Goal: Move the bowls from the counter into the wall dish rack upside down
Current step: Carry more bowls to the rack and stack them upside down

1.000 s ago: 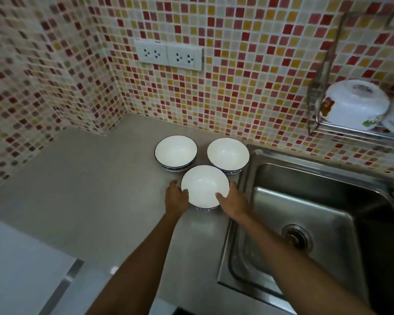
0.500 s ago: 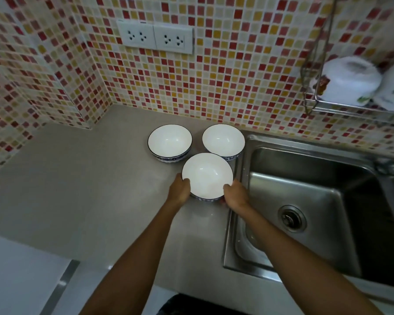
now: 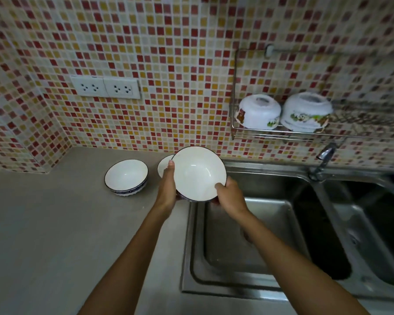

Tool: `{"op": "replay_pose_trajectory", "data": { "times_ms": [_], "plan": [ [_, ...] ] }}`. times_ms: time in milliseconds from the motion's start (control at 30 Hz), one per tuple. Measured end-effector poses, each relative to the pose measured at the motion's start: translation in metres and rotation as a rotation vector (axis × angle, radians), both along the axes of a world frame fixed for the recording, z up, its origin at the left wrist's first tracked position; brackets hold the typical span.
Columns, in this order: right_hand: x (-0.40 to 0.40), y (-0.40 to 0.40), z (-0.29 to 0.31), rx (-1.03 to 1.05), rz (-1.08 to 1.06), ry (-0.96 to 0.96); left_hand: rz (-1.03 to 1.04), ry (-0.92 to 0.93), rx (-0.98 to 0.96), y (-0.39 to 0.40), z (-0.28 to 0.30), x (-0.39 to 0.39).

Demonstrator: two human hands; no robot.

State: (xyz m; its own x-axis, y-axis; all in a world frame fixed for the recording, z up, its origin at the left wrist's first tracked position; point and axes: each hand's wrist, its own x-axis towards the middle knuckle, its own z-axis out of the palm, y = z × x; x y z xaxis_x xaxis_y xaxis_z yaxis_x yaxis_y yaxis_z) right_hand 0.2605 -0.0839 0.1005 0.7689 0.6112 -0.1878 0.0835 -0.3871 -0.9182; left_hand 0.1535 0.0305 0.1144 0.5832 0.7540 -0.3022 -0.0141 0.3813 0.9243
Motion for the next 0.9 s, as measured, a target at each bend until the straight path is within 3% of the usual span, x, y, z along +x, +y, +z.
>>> {"op": "replay_pose_trajectory", "data": {
  "times_ms": [267,400,633,733,900],
  "plan": [
    [0.062,-0.048,0.062,0.123,0.105,-0.2,0.054,-0.168,0.053,-0.042,0.054,0.051],
    [0.087,-0.065,0.083,0.221,0.098,-0.277,0.019,-0.261,0.168,-0.062,0.08,0.079],
    [0.158,-0.093,0.121,0.363,0.107,-0.335,-0.06,-0.266,0.354,-0.064,0.127,0.124],
    [0.198,-0.1,0.123,0.312,-0.03,-0.588,-0.124,-0.254,0.449,-0.064,0.146,0.142],
    [0.249,-0.106,0.105,-0.062,-0.075,-0.884,-0.112,-0.188,0.65,-0.057,0.171,0.175]
  ]
}}
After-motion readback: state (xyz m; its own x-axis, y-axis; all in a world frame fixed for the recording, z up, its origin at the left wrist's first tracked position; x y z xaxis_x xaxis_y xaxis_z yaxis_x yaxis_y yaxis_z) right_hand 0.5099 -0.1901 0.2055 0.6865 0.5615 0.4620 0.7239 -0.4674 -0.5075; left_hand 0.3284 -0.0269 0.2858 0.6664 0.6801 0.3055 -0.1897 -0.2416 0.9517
